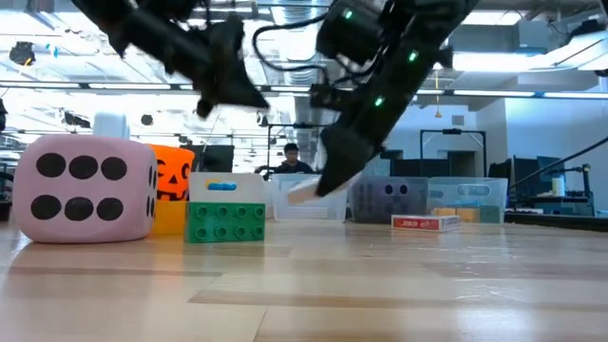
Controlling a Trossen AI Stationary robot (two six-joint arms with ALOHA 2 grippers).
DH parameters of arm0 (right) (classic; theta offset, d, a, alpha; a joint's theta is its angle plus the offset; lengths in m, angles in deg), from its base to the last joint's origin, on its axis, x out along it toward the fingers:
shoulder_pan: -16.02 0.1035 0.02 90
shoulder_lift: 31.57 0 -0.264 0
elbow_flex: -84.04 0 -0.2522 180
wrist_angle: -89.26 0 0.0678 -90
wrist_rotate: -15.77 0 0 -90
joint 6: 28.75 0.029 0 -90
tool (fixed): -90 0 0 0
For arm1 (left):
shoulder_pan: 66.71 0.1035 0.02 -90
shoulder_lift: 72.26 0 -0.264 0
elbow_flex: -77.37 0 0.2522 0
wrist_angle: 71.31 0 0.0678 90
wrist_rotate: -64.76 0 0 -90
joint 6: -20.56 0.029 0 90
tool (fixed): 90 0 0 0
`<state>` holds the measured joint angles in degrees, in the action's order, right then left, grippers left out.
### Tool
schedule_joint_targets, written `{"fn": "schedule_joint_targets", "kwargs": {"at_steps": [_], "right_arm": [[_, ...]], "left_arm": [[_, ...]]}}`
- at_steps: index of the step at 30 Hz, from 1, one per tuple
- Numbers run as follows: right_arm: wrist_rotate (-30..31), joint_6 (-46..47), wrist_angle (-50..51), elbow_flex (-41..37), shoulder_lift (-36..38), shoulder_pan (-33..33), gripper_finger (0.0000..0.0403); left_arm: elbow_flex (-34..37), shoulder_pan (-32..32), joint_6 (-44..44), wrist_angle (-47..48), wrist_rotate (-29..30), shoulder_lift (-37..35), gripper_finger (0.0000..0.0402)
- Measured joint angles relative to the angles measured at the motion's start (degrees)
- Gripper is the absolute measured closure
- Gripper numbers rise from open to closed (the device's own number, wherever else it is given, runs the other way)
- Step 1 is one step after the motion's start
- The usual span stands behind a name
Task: Pick & Place Toys
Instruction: Put the orange deck of cards into the left transparent bin, then put the pink dice into the black bin
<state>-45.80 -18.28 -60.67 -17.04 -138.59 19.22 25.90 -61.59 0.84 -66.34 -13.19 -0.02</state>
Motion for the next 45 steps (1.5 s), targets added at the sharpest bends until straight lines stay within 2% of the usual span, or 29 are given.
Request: {"fn": "schedule_joint_targets", "kwargs": {"at_steps": [6,12,19,23,25,28,30,33,37,41,45], "right_arm": [[6.2,4.8,9.6,0.0,7.1,-1.8,0.0104],[5.8,1.3,4.6,-0.2,10.3,-6.3,0.0104],[-4.1,-7.4,-9.0,-0.2,6.4,-15.3,0.0104],[-5.0,-7.9,-12.0,-0.1,3.1,-19.8,0.0104],[-7.8,-7.7,-12.3,0.3,1.9,-21.8,0.0084],[-15.0,-5.2,-12.0,0.2,1.7,-24.2,0.0027],[-19.3,-4.3,-12.3,0.3,1.9,-25.0,0.0024],[-21.0,-5.9,-10.8,0.3,3.1,-24.5,0.0051],[-21.0,-10.4,-7.5,0.3,6.5,-20.6,0.0073],[-20.3,-12.7,-3.6,0.3,10.7,-14.9,0.0077],[-17.9,-13.9,0.1,0.3,14.2,-8.7,0.0077]], "left_arm": [[0.0,1.0,3.4,0.2,2.1,-11.9,0.0399],[0.0,0.8,6.7,1.3,2.7,-16.6,0.0399],[0.0,0.8,7.8,1.6,2.7,-16.1,0.0399],[0.0,0.8,7.5,2.4,2.7,-16.1,0.0399],[0.0,0.8,7.4,3.4,2.6,-16.1,0.0399],[0.0,0.5,7.3,4.9,1.6,-16.1,0.0399],[0.0,0.4,7.3,5.7,1.5,-15.9,0.0399],[0.0,0.4,7.4,7.9,1.4,-15.8,0.0399],[0.0,0.4,7.4,10.6,-1.2,-15.8,0.0392],[0.0,0.4,7.4,10.5,-7.4,-15.8,0.0367],[0.0,0.4,7.4,10.4,-16.4,-15.8,0.0327]]}}
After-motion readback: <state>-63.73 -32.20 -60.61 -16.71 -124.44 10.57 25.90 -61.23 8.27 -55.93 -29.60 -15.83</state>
